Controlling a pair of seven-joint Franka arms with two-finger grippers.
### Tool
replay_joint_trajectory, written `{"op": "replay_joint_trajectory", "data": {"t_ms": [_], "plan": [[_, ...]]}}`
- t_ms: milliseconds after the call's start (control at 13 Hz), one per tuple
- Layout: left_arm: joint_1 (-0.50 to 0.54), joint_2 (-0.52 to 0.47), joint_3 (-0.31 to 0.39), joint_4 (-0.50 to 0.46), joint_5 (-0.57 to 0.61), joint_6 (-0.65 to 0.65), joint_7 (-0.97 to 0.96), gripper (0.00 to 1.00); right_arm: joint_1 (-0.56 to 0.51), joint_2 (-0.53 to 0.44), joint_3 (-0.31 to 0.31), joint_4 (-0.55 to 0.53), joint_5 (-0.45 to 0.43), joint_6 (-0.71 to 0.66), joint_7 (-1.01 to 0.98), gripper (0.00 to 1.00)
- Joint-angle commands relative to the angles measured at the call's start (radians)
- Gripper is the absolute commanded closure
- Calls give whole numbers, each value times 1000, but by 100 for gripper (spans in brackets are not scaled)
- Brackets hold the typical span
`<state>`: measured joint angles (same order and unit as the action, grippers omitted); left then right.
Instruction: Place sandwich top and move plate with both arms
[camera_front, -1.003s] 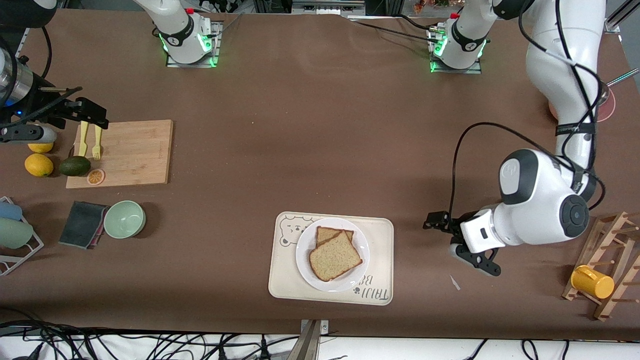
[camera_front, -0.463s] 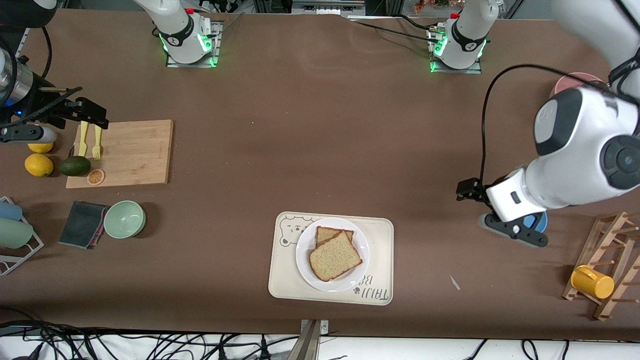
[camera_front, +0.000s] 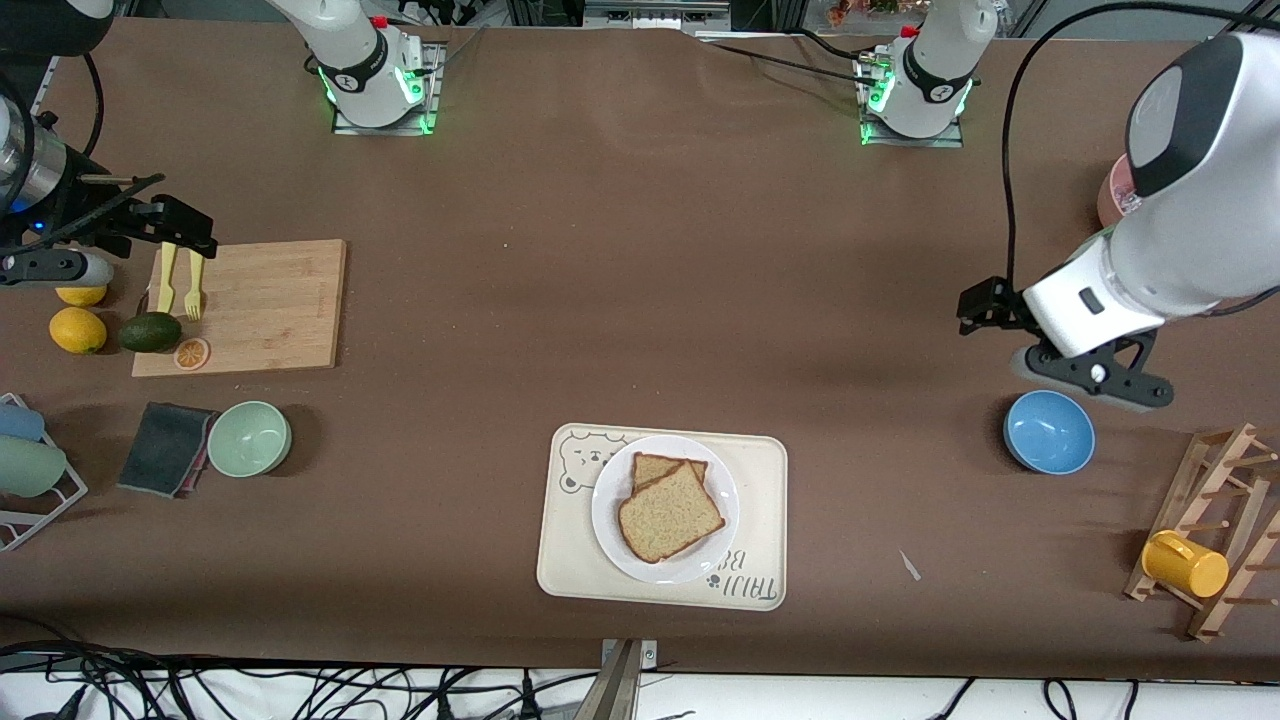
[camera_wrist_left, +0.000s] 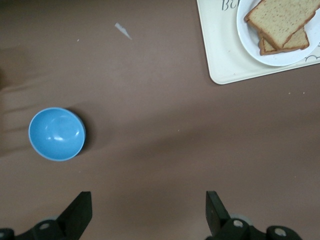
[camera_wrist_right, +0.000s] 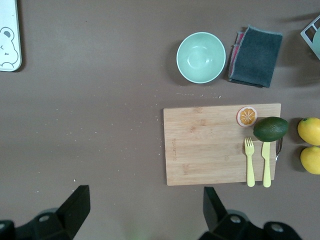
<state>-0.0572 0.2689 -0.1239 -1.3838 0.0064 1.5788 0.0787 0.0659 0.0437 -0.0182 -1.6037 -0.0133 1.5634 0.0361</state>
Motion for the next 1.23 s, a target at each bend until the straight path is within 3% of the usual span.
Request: {"op": "replay_joint_trajectory", "data": {"t_ms": [0,77,232,1158], "plan": [[0,-149,51,-231,27,157,-20,0,-8,2,6,11,-10,-6,5,0],[-16,-178,96,-254,15,156,-20,0,-8,2,6,11,-10,-6,5,0],[-52,-266,101,-348,1,164,-109,0,-8,2,6,11,-10,-6,5,0],[-62,-270,93,-320,-19,104,-128,0,-8,2,6,13,-10,-5,5,0]]}}
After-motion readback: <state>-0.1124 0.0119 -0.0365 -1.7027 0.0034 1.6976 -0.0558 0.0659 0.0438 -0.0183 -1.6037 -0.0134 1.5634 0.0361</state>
